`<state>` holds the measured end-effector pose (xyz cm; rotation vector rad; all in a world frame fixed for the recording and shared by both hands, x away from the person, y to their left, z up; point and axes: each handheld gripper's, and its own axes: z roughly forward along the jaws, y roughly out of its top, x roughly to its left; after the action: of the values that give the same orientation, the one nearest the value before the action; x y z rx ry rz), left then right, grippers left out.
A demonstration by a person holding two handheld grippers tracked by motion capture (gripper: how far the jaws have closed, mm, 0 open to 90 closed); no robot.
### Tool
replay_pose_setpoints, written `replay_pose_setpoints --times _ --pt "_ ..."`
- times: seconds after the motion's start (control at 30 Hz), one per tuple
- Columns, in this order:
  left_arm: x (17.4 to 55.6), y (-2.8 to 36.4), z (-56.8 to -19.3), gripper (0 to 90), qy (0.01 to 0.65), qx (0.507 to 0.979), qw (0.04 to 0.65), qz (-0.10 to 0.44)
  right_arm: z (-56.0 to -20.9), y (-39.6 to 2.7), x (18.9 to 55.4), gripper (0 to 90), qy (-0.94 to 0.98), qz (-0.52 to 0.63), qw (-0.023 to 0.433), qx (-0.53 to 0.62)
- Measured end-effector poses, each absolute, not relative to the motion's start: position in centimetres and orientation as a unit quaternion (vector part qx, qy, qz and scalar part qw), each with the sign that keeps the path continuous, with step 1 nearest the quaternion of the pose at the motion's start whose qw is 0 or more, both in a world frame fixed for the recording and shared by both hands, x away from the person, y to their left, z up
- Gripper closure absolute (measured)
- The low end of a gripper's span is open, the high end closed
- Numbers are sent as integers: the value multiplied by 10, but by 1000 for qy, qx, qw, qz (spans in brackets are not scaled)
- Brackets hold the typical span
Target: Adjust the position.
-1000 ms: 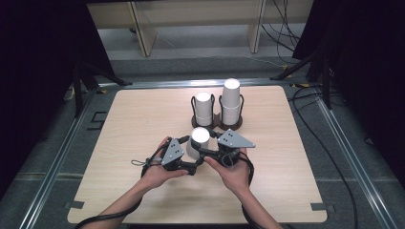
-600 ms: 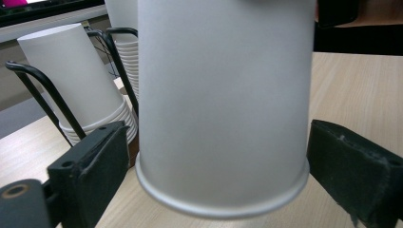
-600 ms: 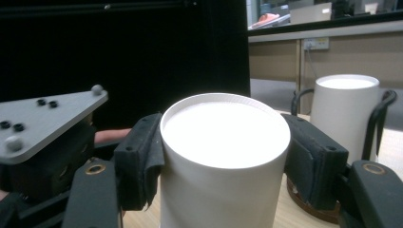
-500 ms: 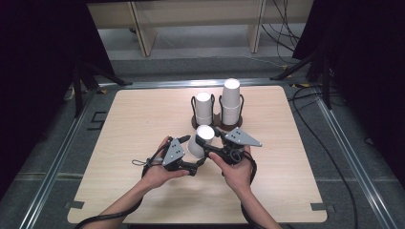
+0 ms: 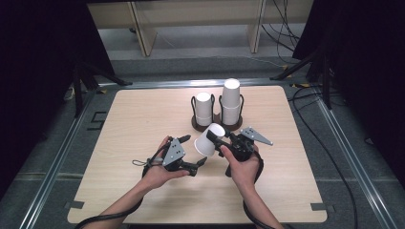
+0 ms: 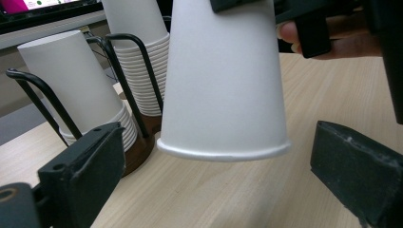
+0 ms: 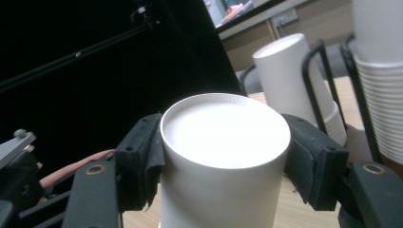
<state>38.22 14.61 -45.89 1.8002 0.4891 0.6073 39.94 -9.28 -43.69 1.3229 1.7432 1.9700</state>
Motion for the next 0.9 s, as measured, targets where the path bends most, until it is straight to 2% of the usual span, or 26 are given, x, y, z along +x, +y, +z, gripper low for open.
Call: replay_pose_setpoints --times 0.4,0.43,0.9 --pt "384 144 -464 34 199 751 577 254 -446 -104 405 347 563 667 65 484" --pt "385 143 -465 40 197 750 580 249 -447 -104 406 347 558 673 52 484" --pt "398 128 -477 53 202 746 585 244 -448 -105 407 347 555 667 47 495"
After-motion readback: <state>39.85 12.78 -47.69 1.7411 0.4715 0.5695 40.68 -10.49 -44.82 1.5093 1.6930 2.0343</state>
